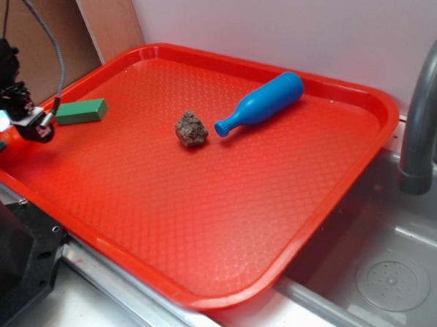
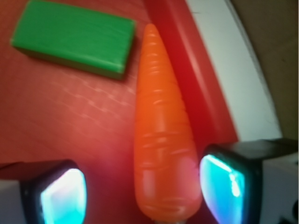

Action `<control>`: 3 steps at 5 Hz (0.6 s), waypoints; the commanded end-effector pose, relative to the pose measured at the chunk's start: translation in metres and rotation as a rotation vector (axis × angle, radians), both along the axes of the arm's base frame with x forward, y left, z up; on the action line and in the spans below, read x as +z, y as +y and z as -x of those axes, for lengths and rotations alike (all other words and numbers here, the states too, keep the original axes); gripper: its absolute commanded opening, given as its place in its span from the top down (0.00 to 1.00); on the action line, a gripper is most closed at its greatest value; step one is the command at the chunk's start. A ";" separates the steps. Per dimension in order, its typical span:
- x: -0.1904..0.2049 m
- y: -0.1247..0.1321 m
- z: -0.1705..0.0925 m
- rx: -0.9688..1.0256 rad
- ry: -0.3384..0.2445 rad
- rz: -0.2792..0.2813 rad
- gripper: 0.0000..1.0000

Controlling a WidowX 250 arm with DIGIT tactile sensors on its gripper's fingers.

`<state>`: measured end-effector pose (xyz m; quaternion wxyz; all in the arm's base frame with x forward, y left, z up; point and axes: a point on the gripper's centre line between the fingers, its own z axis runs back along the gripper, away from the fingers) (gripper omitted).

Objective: Grab the carrot.

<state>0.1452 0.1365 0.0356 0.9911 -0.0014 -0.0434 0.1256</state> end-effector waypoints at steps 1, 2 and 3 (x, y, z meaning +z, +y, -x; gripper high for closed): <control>0.013 -0.026 -0.024 -0.065 0.018 -0.052 0.00; 0.007 -0.027 -0.027 -0.082 0.029 -0.035 0.00; 0.004 -0.010 -0.021 0.121 -0.004 -0.118 0.00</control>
